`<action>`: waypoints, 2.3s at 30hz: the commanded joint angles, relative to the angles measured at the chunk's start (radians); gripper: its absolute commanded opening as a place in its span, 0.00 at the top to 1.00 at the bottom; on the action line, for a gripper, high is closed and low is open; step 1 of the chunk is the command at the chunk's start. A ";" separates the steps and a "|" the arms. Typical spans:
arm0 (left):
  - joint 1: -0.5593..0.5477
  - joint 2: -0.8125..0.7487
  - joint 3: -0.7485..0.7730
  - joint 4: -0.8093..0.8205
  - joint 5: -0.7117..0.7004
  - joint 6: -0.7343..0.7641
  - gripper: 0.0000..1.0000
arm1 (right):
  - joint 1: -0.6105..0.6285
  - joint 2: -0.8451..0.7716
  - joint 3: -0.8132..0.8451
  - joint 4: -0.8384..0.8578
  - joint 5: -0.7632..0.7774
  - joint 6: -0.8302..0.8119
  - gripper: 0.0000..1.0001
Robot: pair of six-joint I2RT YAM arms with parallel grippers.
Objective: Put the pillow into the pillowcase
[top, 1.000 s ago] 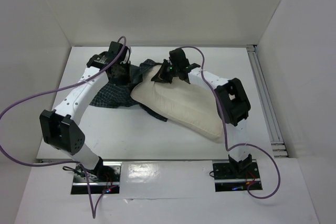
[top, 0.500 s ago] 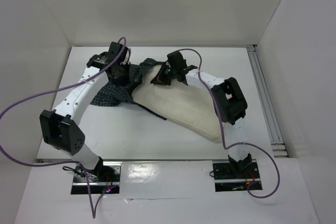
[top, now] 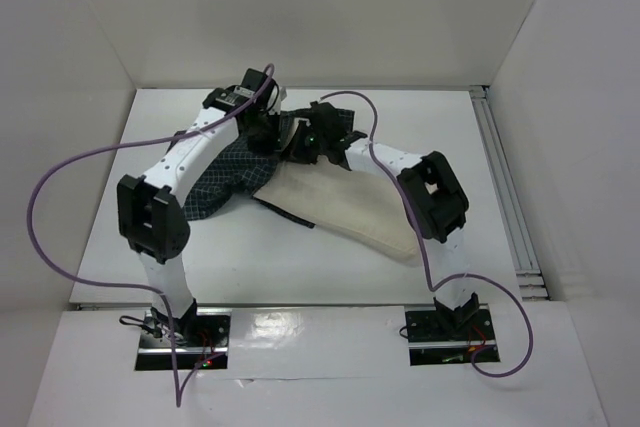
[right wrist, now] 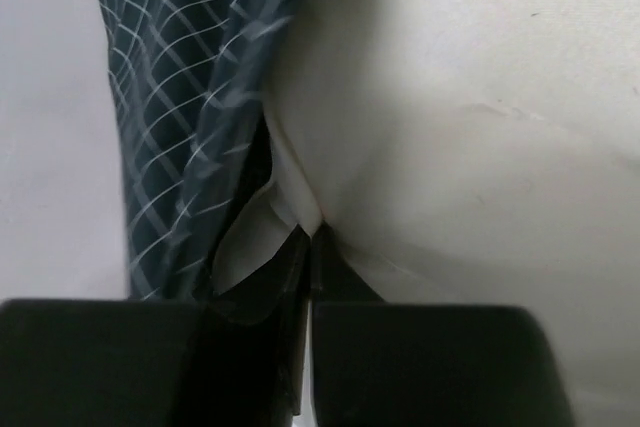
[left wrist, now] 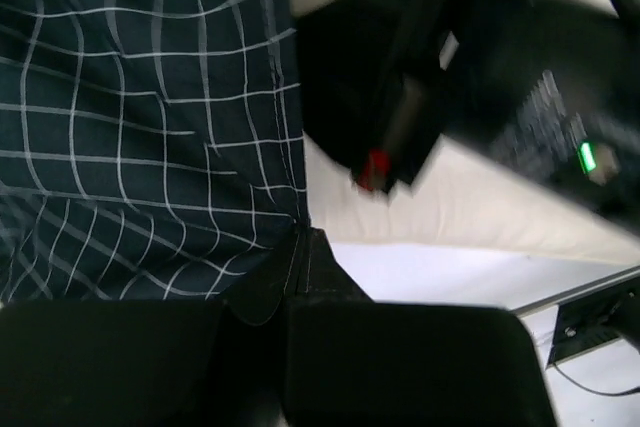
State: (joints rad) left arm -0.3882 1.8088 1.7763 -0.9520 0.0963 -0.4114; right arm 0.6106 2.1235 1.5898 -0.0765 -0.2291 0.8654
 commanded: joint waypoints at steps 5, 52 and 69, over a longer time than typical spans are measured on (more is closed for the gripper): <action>-0.003 0.115 0.106 -0.059 -0.029 0.002 1.00 | -0.050 -0.273 -0.174 -0.025 0.132 -0.160 0.27; 0.006 0.086 0.077 -0.019 -0.035 -0.300 0.37 | -0.203 -0.178 0.004 -0.401 0.040 -0.592 0.15; -0.003 0.306 0.193 -0.063 -0.213 -0.452 0.17 | -0.203 0.142 0.279 -0.240 -0.183 -0.753 0.04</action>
State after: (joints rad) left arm -0.3897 2.0758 1.8977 -0.9951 -0.0914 -0.8467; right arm 0.4118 2.2475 1.8076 -0.3965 -0.3145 0.1352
